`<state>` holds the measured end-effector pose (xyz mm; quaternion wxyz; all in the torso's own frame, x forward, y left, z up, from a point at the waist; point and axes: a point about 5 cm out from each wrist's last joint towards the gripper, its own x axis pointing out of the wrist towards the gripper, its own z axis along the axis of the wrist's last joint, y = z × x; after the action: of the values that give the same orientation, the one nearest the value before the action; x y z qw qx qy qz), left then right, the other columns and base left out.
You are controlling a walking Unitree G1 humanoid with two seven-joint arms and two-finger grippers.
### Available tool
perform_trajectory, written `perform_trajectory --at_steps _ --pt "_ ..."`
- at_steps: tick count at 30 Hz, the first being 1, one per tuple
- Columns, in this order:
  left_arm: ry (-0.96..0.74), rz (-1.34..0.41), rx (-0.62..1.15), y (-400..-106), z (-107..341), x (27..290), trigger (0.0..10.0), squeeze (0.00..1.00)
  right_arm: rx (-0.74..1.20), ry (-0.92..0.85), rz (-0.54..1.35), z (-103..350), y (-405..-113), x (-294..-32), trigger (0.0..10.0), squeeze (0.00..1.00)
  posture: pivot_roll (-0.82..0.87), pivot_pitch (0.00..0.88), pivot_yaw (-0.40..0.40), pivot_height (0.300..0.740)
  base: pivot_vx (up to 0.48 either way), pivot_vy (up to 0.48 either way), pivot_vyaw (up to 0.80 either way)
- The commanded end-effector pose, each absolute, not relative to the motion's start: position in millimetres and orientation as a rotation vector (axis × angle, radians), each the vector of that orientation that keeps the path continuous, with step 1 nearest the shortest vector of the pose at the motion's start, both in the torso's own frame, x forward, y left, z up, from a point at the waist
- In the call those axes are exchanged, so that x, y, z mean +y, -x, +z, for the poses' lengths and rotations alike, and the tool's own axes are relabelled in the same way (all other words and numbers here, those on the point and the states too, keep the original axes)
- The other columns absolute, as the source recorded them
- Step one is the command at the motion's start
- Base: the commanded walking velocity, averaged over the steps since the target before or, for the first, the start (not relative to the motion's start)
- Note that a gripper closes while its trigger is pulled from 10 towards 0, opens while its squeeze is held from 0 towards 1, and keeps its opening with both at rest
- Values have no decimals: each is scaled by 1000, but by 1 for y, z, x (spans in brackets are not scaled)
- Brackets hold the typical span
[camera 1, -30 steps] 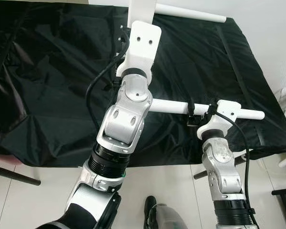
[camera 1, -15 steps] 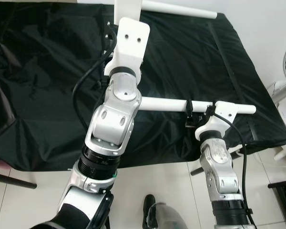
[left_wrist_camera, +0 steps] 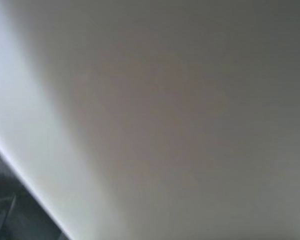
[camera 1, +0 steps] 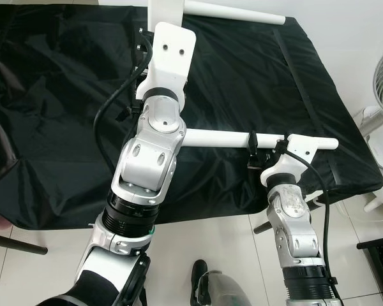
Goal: Building children table
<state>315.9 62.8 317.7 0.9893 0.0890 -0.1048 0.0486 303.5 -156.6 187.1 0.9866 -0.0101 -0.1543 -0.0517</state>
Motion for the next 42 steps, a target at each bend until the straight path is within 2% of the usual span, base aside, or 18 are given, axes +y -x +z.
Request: perform_trajectory --at_steps 1,2,3,4,9,10,23,24,26,27,28,35,36,37,38,39,42 --pt "-194 264 -149 -323 309 90 10000 0 -299 28 -116 182 -302 -159 10000 0 180 209 -39 740 0 0 0" --pt "-186 246 -146 -323 307 88 10000 125 -299 29 -118 182 -302 -160 10000 0 174 207 -36 740 0 0 0" --pt "-186 246 -146 -323 307 88 10000 125 -299 29 -118 182 -302 -160 10000 0 174 207 -36 740 0 0 0" --pt "-178 230 -142 -323 306 86 10000 1000 -299 30 -120 182 -301 -160 10000 0 174 207 -36 740 0 0 0" --pt "-180 215 -136 -324 304 83 10000 1000 -301 31 -127 182 -301 -161 10000 0 174 207 -36 740 0 0 0" --pt "-178 195 -135 -324 304 81 10000 0 -301 31 -131 182 -300 -162 10000 0 165 207 -29 740 0 0 0" --pt "-186 157 -164 -326 307 73 10000 0 -303 39 -148 182 -300 -166 10000 0 157 215 -24 740 0 0 0" --pt "-185 159 -171 -325 307 72 7725 0 -303 38 -149 182 -300 -166 10000 0 157 215 -24 740 0 0 0" --pt "-184 160 -176 -325 307 72 7725 0 -303 38 -150 182 -300 -166 10000 0 157 215 -24 740 0 0 0" --pt "-184 161 -177 -325 308 72 1294 0 -303 38 -151 182 -300 -166 10000 0 156 218 -20 740 0 0 0" --pt "-182 150 -188 -324 308 71 0 0 -302 39 -153 181 -300 -166 10000 0 156 218 -20 740 0 0 0" --pt "-171 75 -206 -322 308 62 0 0 -301 40 -158 181 -300 -166 10000 0 155 224 -15 740 0 0 0" --pt "-170 62 -206 -322 308 61 1216 0 -301 41 -159 182 -300 -166 10000 0 155 224 -15 740 0 0 0" --pt "-170 62 -206 -322 308 61 1216 0 -301 41 -159 182 -300 -166 10000 0 155 224 -15 740 0 0 0" --pt "-166 37 -214 -322 308 58 3686 0 -302 43 -159 182 -300 -166 10000 0 154 225 -13 740 0 0 0" --pt "-164 11 -227 -320 309 56 10000 0 -302 44 -161 182 -300 -167 10000 0 154 228 -13 740 0 0 0" --pt "-161 -23 -239 -316 309 54 10000 0 -304 43 -162 182 -301 -167 10000 0 153 231 -10 740 0 0 0"
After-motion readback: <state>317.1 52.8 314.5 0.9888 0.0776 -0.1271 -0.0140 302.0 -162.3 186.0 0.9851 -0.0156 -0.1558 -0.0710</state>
